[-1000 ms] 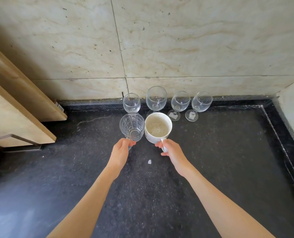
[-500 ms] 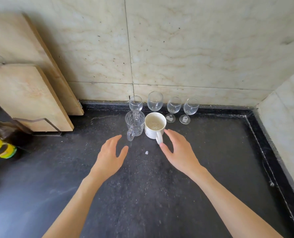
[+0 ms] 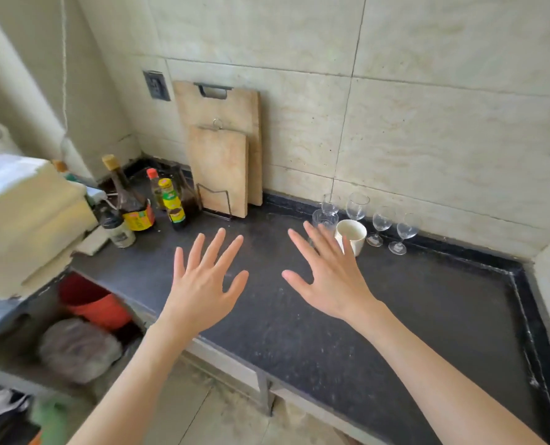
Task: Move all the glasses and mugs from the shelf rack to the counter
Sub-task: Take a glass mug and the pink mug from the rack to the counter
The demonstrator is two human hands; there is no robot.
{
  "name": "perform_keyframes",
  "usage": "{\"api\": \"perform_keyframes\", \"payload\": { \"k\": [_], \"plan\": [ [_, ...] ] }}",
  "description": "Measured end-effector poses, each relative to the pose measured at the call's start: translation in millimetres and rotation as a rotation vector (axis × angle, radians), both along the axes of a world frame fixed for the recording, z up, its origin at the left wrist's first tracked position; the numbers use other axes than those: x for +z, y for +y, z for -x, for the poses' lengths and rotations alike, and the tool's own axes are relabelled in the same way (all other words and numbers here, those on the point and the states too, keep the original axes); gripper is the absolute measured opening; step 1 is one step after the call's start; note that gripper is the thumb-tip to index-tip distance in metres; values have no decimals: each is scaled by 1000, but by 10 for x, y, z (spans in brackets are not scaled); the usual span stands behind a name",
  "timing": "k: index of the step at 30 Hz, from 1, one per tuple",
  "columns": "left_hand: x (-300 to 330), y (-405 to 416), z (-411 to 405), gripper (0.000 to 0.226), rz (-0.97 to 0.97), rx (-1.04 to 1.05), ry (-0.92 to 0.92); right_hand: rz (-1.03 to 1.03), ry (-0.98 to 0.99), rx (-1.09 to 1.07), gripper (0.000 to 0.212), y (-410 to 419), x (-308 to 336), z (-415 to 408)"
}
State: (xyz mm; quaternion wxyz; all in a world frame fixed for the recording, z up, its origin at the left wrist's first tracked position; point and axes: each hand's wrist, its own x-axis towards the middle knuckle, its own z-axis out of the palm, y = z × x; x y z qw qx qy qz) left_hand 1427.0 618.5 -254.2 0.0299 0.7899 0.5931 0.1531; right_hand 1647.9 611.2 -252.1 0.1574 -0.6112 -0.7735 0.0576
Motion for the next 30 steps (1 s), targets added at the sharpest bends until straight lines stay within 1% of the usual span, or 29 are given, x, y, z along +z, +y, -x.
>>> {"api": "perform_keyframes", "payload": {
  "k": [5, 9, 13, 17, 22, 26, 30],
  "plan": [
    [272, -624, 770, 59, -95, 168, -34, -87, -5, 179, 69, -264, 267, 792],
    [271, -1291, 1482, 60, -63, 341, -48, -84, -10, 347, 69, -562, 346, 1651],
    [237, -2115, 2383, 61, -58, 548, -50, -124, 5, 537, 71, -982, 371, 2687],
    [273, -3110, 3332, 65, -57, 759, -16, -174, 1, 724, 71, -1599, 391, 3856],
    [388, -4321, 4453, 63, -42, 919, 26, -198, 26, 943, 70, -2568, 463, 5333],
    [412, -5190, 5136, 62, -35, 1060, 24, -223, 75, 1090, 69, -3279, 540, 6253],
    [334, -5892, 5705, 62, 0, 1218, 35, -203, 102, 1205, 69, -3828, 537, 7028]
  ]
}}
